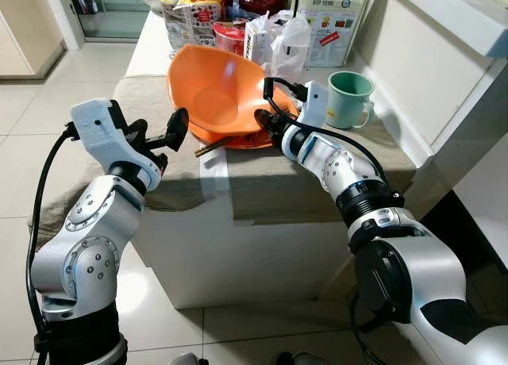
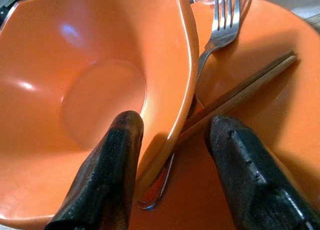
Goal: Setting the table
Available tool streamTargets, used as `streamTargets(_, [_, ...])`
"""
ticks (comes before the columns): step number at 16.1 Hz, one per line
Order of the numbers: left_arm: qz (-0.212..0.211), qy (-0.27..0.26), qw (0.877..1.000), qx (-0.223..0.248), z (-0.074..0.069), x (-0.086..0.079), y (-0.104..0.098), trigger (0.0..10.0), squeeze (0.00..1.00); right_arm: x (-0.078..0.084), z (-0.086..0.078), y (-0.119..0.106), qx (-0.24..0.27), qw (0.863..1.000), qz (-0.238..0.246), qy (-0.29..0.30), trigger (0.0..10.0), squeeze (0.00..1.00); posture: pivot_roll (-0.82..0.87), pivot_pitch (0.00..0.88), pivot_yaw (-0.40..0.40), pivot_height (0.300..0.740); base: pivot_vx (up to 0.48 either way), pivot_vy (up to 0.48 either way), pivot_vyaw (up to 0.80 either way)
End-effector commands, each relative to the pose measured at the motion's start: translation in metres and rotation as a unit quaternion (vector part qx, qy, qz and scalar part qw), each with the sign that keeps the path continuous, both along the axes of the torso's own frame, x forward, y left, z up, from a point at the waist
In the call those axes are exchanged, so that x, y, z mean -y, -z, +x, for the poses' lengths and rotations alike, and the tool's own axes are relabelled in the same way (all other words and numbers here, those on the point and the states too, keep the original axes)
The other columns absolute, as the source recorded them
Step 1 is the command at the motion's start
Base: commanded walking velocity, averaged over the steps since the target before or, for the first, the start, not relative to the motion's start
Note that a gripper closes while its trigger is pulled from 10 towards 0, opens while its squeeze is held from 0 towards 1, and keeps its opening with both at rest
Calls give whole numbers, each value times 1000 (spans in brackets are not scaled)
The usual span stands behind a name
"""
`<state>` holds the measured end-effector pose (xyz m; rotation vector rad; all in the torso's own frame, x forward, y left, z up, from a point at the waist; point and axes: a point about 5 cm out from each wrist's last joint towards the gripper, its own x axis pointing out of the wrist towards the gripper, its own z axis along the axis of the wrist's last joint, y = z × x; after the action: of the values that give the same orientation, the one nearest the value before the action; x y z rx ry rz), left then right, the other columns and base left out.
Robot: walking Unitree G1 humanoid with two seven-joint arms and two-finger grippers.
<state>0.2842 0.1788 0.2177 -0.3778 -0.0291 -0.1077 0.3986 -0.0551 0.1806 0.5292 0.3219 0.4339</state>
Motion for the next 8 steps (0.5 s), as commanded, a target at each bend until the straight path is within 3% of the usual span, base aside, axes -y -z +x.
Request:
streamTargets(1, [-1,0,1000,2,-2,0,-3,10000,0,-1,-3,11,-21,1000,-11,-4,10000,0,4,86,-37,740,0,0,0])
streamTargets(2, [-1,0,1000,2,-2,0,-3,10000,0,-1,-3,11,-21,1000,-11,-5,9569,0,4,86,-37,740,0,0,0])
streamTargets(3, [-1,-1,1000,2,-2,0,-3,10000,0,0,-2,10,-18,1000,-10,-2,0,0,7,83,-37,740,0,0,0])
streamTargets(8, [-8,-2,1000,1,-2,-1,-4,10000,0,-1,-2,9,-9,1000,0,-1,0,0,7,70,-40,740,0,0,0])
